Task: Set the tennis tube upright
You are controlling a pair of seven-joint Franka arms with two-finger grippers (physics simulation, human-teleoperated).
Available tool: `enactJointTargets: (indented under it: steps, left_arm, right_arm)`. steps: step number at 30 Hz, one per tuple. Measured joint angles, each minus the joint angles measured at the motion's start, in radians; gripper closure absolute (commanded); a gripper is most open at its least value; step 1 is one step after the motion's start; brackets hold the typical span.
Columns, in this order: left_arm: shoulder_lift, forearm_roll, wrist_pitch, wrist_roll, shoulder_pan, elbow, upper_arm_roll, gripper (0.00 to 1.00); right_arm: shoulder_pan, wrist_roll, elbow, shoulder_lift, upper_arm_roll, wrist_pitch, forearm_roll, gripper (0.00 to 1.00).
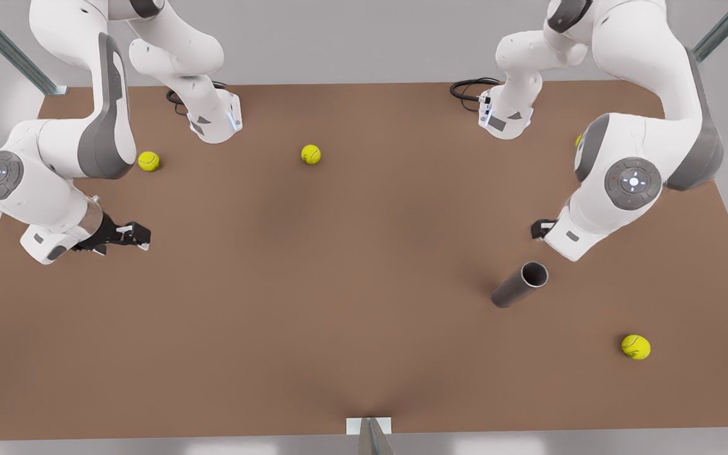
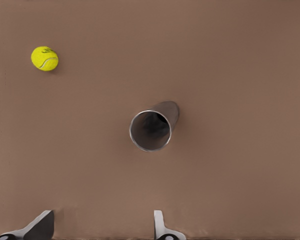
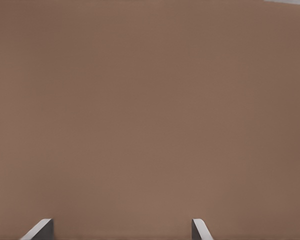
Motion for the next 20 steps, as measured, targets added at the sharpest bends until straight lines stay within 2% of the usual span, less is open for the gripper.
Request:
enactJointTargets:
  steps: [1, 2, 3, 5, 20]
  left_arm:
    - [-0.12, -0.074, 0.026, 0.018, 0.022, -0.098, 0.019, 0.01]
    - [-0.335, -0.119, 0.254, 0.015, 0.011, -0.391, -0.019, 0.01]
    - [-0.425, -0.141, 0.351, 0.014, -0.017, -0.526, -0.035, 0.01]
    - [-0.411, -0.168, 0.323, 0.015, 0.026, -0.521, -0.036, 0.01]
    - [-0.407, -0.187, 0.292, 0.008, 0.012, -0.509, -0.039, 0.01]
  right_arm:
    - [0.0, 0.001, 0.0, 0.0, 0.0, 0.0, 0.0, 0.0]
    - [-0.001, 0.0, 0.0, 0.0, 0.0, 0.0, -0.001, 0.0]
    - [-0.001, 0.0, 0.0, 0.0, 0.0, 0.001, -0.001, 0.0]
    - [-0.001, -0.002, 0.0, 0.0, 0.0, 0.001, -0.001, 0.0]
    - [-0.005, -0.002, -0.001, 0.009, 0.0, 0.009, -0.001, 0.0]
